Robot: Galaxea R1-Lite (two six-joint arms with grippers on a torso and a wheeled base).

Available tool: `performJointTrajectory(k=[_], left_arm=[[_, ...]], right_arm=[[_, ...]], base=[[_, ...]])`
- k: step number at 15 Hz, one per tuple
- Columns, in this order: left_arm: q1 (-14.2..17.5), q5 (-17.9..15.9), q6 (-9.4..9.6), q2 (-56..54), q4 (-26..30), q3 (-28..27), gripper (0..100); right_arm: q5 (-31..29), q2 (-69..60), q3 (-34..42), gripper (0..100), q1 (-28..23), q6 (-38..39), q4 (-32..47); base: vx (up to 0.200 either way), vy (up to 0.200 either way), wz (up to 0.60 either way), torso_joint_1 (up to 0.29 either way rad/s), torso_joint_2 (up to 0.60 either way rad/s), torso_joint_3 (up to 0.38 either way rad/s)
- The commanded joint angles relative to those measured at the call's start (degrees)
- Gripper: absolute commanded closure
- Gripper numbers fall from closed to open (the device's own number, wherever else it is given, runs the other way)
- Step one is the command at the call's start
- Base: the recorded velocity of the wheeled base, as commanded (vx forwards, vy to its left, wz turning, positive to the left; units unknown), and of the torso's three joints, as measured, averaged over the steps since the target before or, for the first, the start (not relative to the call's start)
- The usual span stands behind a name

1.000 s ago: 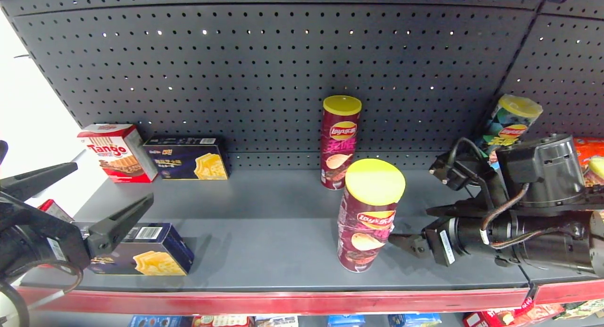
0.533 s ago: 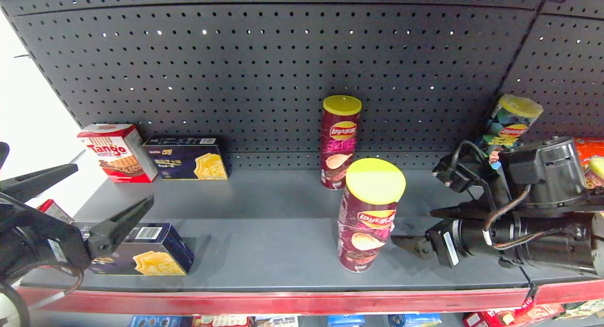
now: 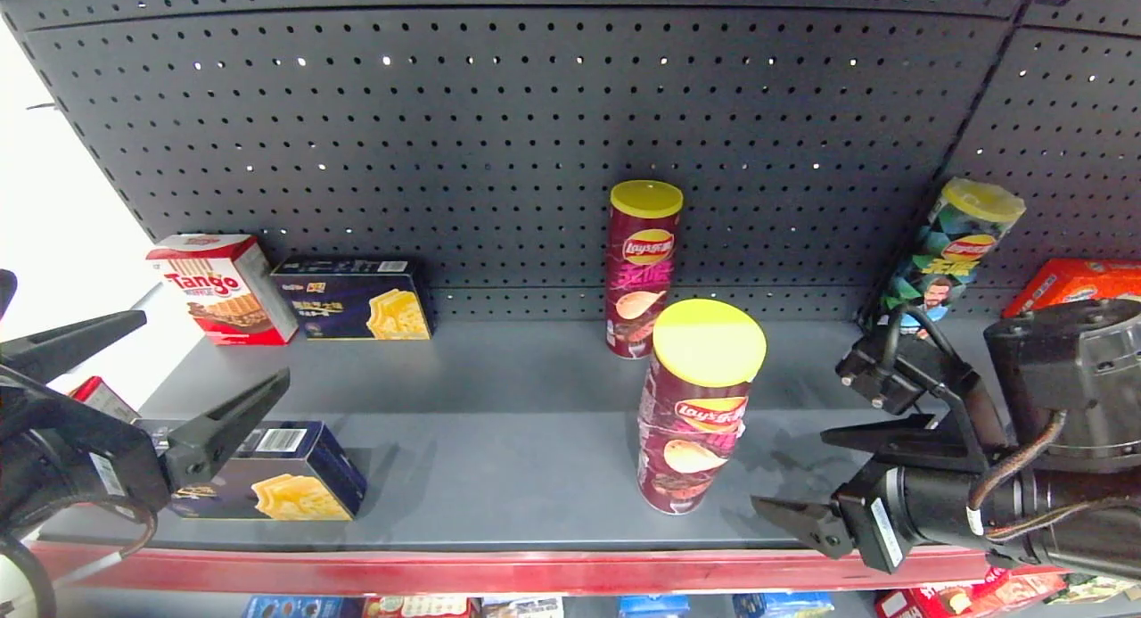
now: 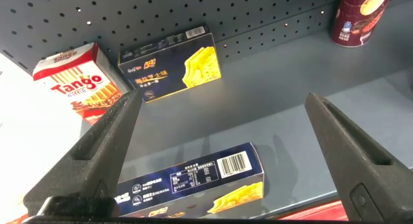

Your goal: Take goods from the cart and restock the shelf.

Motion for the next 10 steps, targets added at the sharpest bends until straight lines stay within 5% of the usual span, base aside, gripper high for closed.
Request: performJointTrajectory(k=[1,10], left_arm=[[-0.05,0.02,0.01,0.08,-0.03,0.06,0],[0.12,0.02,-0.25,-0.1,-0.03,0.06,0]], right_arm=[[-0.06,1.11,-1.64,0,0.24,-0.09,-0.11],[-0.41,6.03,-6.65,0,-2.04,-0.09,-0.11]], base=[[0.0,0.0,0.0,0.0,0.0,0.0],[0.0,0.0,0.0,0.0,0.0,0.0]])
